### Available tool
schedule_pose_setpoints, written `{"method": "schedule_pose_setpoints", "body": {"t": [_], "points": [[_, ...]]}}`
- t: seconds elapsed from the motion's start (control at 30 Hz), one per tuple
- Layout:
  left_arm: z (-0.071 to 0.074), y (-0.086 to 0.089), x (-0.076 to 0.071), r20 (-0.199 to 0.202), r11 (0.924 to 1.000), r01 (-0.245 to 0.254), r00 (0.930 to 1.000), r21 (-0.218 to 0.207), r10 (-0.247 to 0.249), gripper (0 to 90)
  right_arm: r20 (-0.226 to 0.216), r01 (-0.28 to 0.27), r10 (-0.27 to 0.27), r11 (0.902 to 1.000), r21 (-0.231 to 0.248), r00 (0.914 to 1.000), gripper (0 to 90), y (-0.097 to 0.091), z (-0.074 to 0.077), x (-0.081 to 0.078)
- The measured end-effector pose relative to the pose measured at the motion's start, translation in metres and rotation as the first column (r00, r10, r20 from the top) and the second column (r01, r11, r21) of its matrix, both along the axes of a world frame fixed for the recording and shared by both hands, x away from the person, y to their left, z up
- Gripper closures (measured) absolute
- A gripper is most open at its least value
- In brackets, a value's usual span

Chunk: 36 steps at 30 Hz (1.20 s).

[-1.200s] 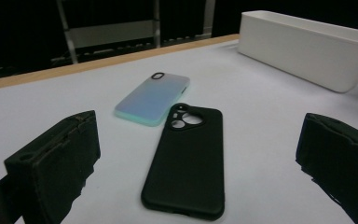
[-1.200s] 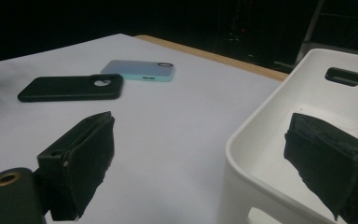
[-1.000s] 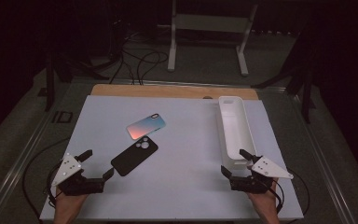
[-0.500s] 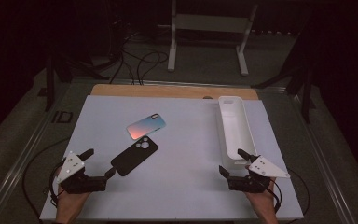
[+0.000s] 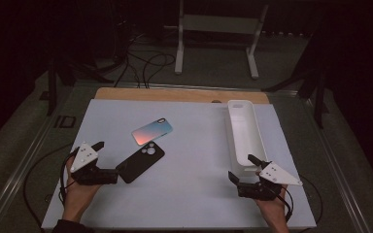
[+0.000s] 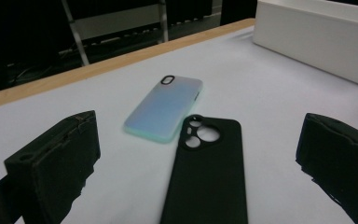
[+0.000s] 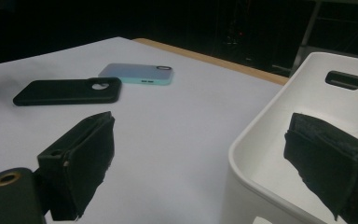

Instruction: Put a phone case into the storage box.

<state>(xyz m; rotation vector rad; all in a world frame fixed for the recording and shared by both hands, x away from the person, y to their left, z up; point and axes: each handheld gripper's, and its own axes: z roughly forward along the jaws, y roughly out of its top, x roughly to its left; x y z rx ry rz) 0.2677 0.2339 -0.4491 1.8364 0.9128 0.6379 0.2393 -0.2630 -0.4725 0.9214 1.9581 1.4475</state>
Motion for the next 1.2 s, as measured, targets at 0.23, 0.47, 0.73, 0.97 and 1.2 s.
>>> {"method": "schedule_pose_setpoints", "body": {"t": [0.23, 0.47, 0.73, 0.97, 1.2], "points": [[0.003, -0.008, 0.021, 0.000, 0.9997, 0.017, 0.9999, 0.015, -0.017, 0.0, -0.004, 0.001, -0.001, 1.0000, 0.004, 1.0000, 8.6, 0.000, 0.000, 0.000], [0.001, -0.013, 0.040, -0.018, 0.9993, 0.031, 0.9994, 0.023, -0.031, 0.0, -0.003, -0.001, 0.001, 1.0000, 0.000, 1.0000, 8.5, 0.000, -0.001, 0.001], [-0.007, -0.017, 0.061, -0.052, 0.9984, 0.038, 0.9980, 0.043, -0.036, 0.0, -0.008, -0.003, 0.003, 1.0000, -0.004, 1.0000, 8.5, 0.001, -0.001, 0.001], [-0.016, -0.018, 0.081, -0.084, 0.9987, 0.027, 0.9962, 0.042, -0.023, 0.0, -0.012, -0.005, 0.005, 0.9999, -0.010, 0.9999, 8.6, 0.002, -0.002, 0.001], [-0.019, -0.022, 0.106, -0.110, 0.9984, 0.017, 0.9939, 0.053, -0.011, 0.0, -0.012, -0.007, 0.007, 0.9999, -0.010, 0.9999, 8.5, 0.002, -0.002, 0.001]]}}
